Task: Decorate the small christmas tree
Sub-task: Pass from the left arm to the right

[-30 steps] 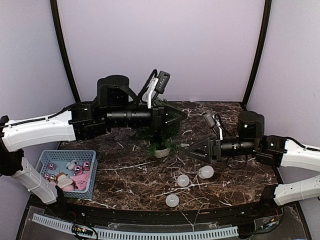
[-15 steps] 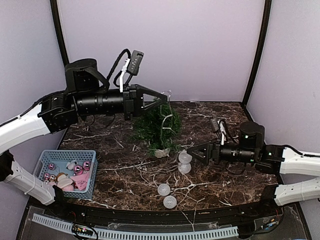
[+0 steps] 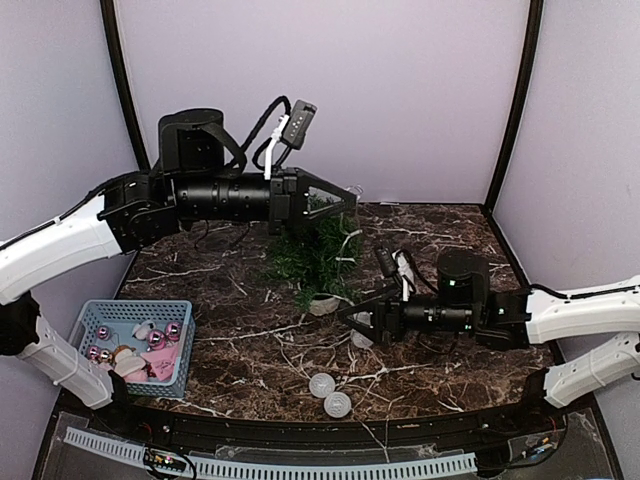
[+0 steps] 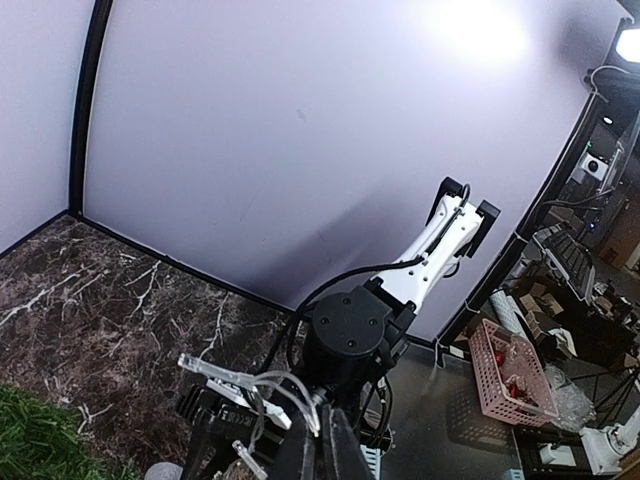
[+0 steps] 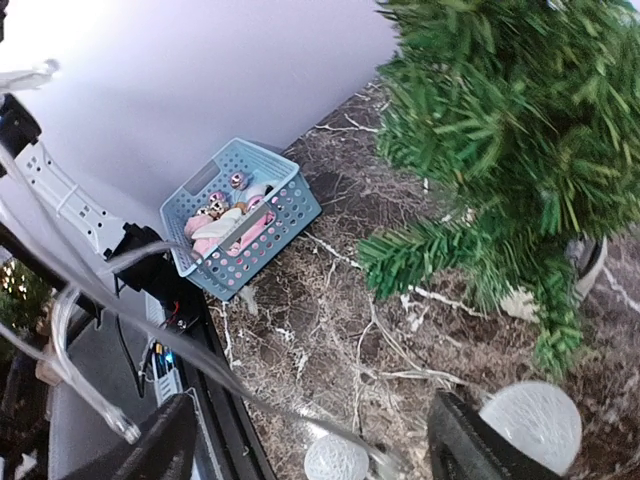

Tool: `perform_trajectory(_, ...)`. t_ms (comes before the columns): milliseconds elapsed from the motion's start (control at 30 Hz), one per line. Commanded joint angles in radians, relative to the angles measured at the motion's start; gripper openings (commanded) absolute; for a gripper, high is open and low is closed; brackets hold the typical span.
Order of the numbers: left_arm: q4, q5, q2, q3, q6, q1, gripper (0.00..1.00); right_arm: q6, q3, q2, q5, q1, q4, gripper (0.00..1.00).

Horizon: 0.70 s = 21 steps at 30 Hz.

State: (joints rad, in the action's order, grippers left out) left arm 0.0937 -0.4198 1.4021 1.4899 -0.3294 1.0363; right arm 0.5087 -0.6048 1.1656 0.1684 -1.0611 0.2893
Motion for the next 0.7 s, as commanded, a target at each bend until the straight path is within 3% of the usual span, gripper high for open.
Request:
perform_trajectory(0,-0.063,-0.079,0.027,0.036,-0.028,-0.005,0.00,-0.001,-0.051,0.045,-0.023,-0.017,0.136,0.60)
perform_trajectory(100,-0.087,-0.099,0.042,0.039,-0.034,-0.005,0.00,0.001,-0.084,0.018,-0.117,-0.017,0.068,0.05)
perform_trajectory(133,-0.085,-0.098,0.044,0.039,-0.031,-0.005,0.00,0.004,-0.095,-0.023,-0.156,-0.017,0.025,0.00)
perform_trajectory(233,-0.059,-0.065,0.035,0.018,0.000,-0.005,0.06,-0.006,-0.147,-0.154,-0.330,-0.017,-0.152,0.00)
perform_trajectory(300,-0.046,-0.019,0.026,-0.019,0.018,-0.005,0.30,-0.023,-0.203,-0.235,-0.419,-0.017,-0.261,0.00)
perform_trajectory(333,-0.044,0.009,0.023,-0.052,0.026,-0.005,0.47,-0.037,-0.234,-0.270,-0.458,-0.017,-0.318,0.00)
perform_trajectory(400,-0.052,0.030,0.017,-0.107,0.041,-0.005,0.66,-0.062,-0.306,-0.320,-0.536,-0.015,-0.417,0.00)
perform_trajectory(500,-0.082,0.037,0.011,-0.183,0.063,0.002,0.77,-0.097,-0.400,-0.350,-0.614,-0.015,-0.522,0.00)
perform_trajectory(667,-0.196,0.044,0.003,-0.325,0.075,0.013,0.83,-0.122,-0.511,-0.347,-0.674,-0.015,-0.584,0.00)
